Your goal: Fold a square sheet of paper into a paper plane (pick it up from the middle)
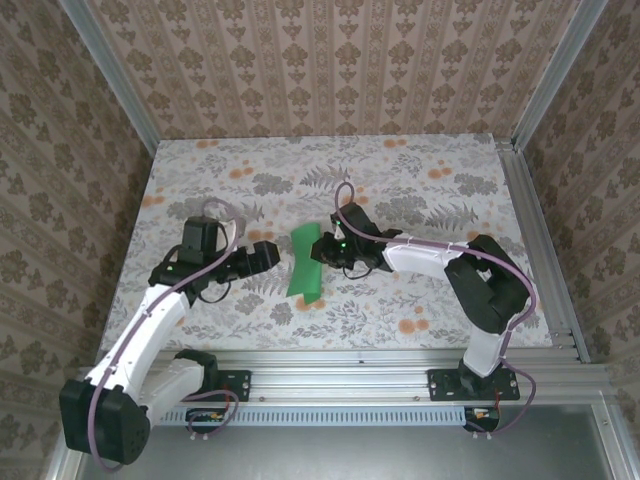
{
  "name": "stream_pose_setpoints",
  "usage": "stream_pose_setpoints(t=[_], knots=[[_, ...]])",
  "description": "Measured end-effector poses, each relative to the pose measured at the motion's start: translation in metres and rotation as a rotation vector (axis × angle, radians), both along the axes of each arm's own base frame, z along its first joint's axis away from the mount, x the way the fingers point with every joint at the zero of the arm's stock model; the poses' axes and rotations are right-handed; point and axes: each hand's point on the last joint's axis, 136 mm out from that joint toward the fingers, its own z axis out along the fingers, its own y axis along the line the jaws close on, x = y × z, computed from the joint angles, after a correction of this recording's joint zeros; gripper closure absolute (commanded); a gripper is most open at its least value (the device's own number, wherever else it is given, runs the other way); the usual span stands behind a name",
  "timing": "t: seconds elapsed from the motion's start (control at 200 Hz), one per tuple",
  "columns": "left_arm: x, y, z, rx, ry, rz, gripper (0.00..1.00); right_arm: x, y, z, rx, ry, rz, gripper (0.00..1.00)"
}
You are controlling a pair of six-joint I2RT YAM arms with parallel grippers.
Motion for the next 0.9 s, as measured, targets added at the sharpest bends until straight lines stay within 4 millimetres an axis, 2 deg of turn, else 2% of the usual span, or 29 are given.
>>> stream_pose_setpoints(t=[0.22,0.61,0.9], knots=[[-0.001,-0.021,-0.021,-0.001,0.053,-0.04,0.19,-0.001,-0.011,-0.013,0.015,0.012,-0.006,0.78],[0.004,-0.056,-0.045,0.012,0.067,-0.095,0.33,-0.004,-0.027,-0.04,-0.017,0.036,0.007,0.76],[0.008,-0.071,-0.067,0.032,0.087,-0.103,0.47,-0.007,-0.034,-0.06,-0.044,0.063,0.009,0.74]])
